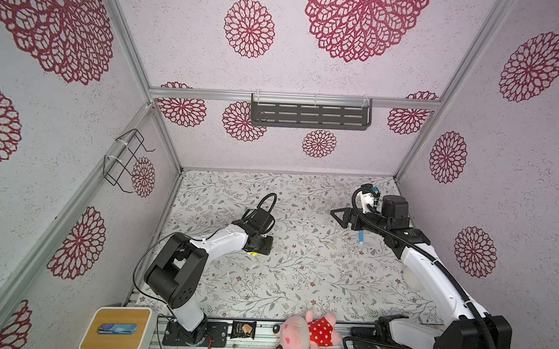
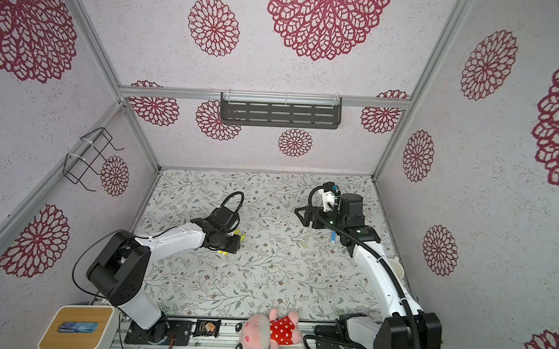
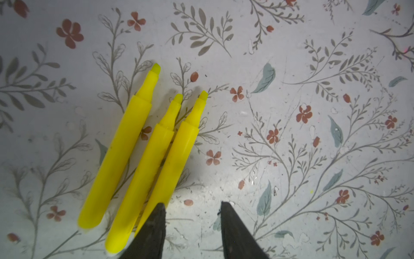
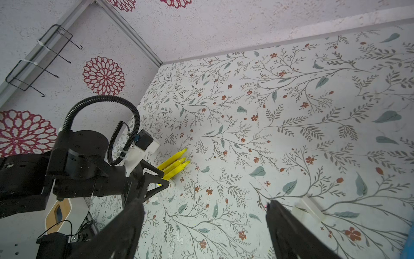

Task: Insert pens into pen caps
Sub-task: Rotate the pen at the center of the table.

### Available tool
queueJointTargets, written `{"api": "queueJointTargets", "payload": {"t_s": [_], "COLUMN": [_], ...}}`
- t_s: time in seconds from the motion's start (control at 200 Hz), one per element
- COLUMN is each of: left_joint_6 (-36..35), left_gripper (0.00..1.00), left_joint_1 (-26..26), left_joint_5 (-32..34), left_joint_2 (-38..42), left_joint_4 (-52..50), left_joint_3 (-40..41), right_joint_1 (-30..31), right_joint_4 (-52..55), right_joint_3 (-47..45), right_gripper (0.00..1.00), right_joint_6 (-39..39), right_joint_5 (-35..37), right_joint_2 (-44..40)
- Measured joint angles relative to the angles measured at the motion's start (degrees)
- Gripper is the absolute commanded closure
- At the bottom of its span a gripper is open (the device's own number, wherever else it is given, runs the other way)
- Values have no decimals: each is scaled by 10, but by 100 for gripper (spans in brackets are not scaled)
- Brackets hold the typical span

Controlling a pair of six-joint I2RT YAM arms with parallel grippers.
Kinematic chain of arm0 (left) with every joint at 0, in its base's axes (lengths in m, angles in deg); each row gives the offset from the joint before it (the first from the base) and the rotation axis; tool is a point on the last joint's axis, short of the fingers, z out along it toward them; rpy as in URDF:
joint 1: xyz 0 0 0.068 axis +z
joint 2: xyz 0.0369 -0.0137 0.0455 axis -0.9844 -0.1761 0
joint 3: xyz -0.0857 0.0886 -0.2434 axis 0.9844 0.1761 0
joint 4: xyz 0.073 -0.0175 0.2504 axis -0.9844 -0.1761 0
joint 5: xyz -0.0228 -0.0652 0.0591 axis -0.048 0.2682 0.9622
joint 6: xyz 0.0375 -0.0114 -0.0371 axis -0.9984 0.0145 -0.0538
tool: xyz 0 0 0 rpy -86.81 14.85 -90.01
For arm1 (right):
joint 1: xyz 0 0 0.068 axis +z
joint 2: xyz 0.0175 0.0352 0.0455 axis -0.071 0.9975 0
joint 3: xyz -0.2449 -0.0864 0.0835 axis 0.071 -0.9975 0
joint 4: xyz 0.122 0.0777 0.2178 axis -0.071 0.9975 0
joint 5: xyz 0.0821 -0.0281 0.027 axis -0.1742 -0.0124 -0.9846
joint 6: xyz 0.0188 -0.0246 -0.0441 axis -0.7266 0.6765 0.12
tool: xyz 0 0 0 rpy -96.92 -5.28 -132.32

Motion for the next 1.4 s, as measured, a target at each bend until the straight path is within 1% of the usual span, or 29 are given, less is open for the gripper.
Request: {"api": "queueJointTargets", "payload": {"t_s": [0.715, 0.891, 1.116, 1.401], "left_joint_6": [-18, -19, -18, -17], "left_gripper": [58, 62, 63, 63], "left_joint_1": [9, 9, 9, -7], "left_joint_5": [2, 0, -3, 0], "left_joint_2": [-20, -23, -23, -50], "left_joint_4": [-10, -11, -14, -29], "left_joint_3": [-1, -1, -1, -21], "right_joint_1": [5, 6, 6, 6], "right_joint_4": [-12, -12, -12, -19], "right_joint_3": [-10, -10, -10, -10], "right_gripper": [13, 14, 15, 16], "right_joint_6": [0, 0, 0, 0], "right_joint_5": [-11, -14, -14, -14], "right_joint_2": [0, 0, -6, -12]}}
